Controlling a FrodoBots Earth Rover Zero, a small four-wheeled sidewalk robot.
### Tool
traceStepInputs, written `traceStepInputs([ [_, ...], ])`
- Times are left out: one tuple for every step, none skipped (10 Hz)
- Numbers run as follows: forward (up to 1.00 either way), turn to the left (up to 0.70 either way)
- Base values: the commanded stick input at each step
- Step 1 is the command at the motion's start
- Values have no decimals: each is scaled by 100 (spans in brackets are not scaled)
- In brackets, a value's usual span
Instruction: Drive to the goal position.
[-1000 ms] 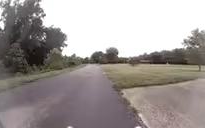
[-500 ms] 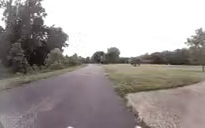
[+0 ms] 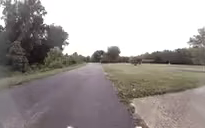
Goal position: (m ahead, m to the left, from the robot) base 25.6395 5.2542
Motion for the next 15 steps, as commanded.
traceStepInputs([
  [70,0],
  [70,1],
  [70,7],
  [70,12],
  [70,12],
  [70,10],
  [70,5],
  [70,1],
  [70,0],
  [70,0],
  [70,0],
  [70,0],
  [70,0],
  [70,0],
  [70,0],
])
